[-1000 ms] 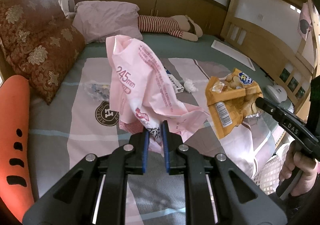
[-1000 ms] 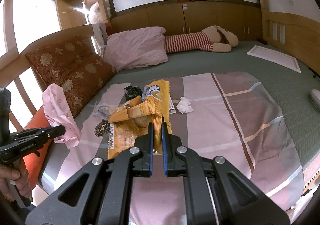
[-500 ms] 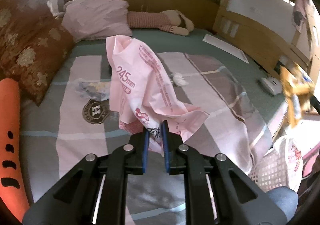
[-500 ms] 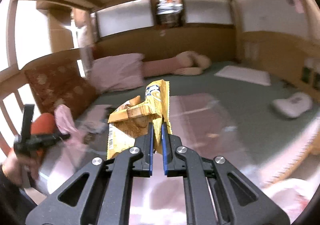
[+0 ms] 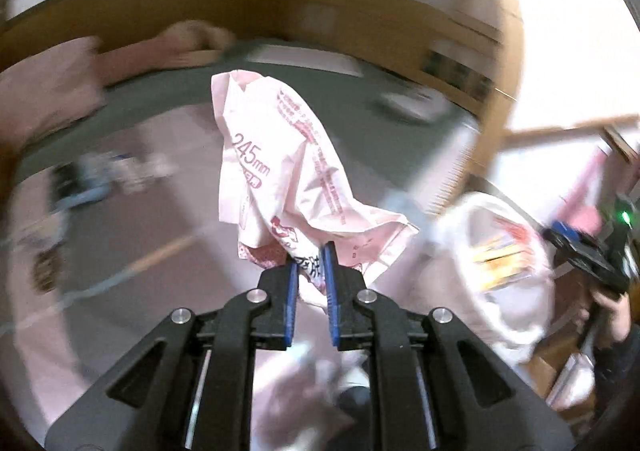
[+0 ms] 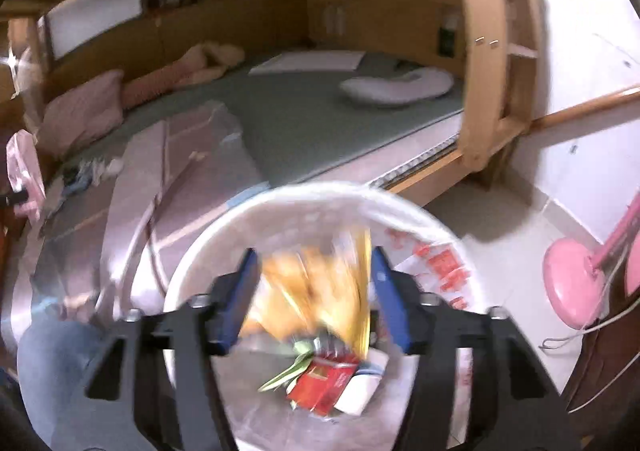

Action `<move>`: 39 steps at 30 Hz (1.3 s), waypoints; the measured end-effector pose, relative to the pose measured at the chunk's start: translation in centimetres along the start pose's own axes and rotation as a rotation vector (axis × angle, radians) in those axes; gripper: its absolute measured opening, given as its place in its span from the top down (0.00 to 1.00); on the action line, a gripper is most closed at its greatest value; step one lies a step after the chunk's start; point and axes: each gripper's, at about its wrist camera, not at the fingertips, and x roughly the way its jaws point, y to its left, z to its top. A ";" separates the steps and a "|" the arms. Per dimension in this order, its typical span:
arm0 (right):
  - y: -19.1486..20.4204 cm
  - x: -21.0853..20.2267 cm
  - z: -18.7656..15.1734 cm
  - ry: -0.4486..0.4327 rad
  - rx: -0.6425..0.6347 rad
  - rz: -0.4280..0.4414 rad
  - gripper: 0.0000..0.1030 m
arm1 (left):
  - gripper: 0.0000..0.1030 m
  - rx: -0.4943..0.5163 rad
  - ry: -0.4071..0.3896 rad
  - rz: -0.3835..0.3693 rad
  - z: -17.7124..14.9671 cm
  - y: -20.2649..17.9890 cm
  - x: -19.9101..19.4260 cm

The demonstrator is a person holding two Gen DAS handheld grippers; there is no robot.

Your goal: Collect trash

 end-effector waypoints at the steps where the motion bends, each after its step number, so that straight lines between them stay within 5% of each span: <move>1: -0.3 -0.7 0.6 -0.032 0.020 -0.006 0.37 | 0.87 0.038 0.020 -0.051 0.5 -2.8 0.9; 7: -2.3 -6.0 4.0 -0.241 0.162 0.029 0.30 | 0.80 0.251 0.125 -0.272 2.0 -16.4 5.0; 8: -2.1 -6.4 4.3 -0.260 0.158 0.039 0.30 | 0.61 0.281 0.158 -0.304 2.1 -17.9 5.9; 9: -1.7 -7.0 4.8 -0.279 0.147 0.054 0.30 | 0.30 0.297 0.164 -0.305 2.2 -18.7 6.3; 10: -1.2 -7.4 5.2 -0.295 0.137 0.067 0.30 | 0.18 0.304 0.137 -0.272 2.4 -19.0 6.6; 12: 0.0 -7.9 5.6 -0.313 0.110 0.095 0.30 | 0.13 0.283 0.091 -0.223 2.9 -18.2 6.4; 16: 3.8 -7.1 5.9 -0.279 0.027 0.162 0.30 | 0.12 0.146 0.060 -0.144 3.6 -11.5 5.0; 20: 10.1 -3.9 5.9 -0.207 -0.080 0.260 0.30 | 0.09 0.063 0.000 0.058 3.0 -2.3 1.7; 30: 34.0 1.3 7.8 -0.149 -0.331 0.571 0.22 | 0.06 -0.295 -0.092 0.541 -2.1 21.2 -8.2; 35: 41.7 5.5 8.4 -0.104 -0.384 0.604 0.22 | 0.06 -0.513 -0.115 0.606 -5.2 27.6 -10.5; 38: 42.8 8.1 6.7 -0.089 -0.412 0.557 0.22 | 0.06 -0.520 -0.118 0.638 -5.4 28.1 -11.2; 39: 42.9 9.8 5.7 -0.013 -0.441 0.532 0.22 | 0.06 -0.516 -0.117 0.646 -5.4 28.1 -11.3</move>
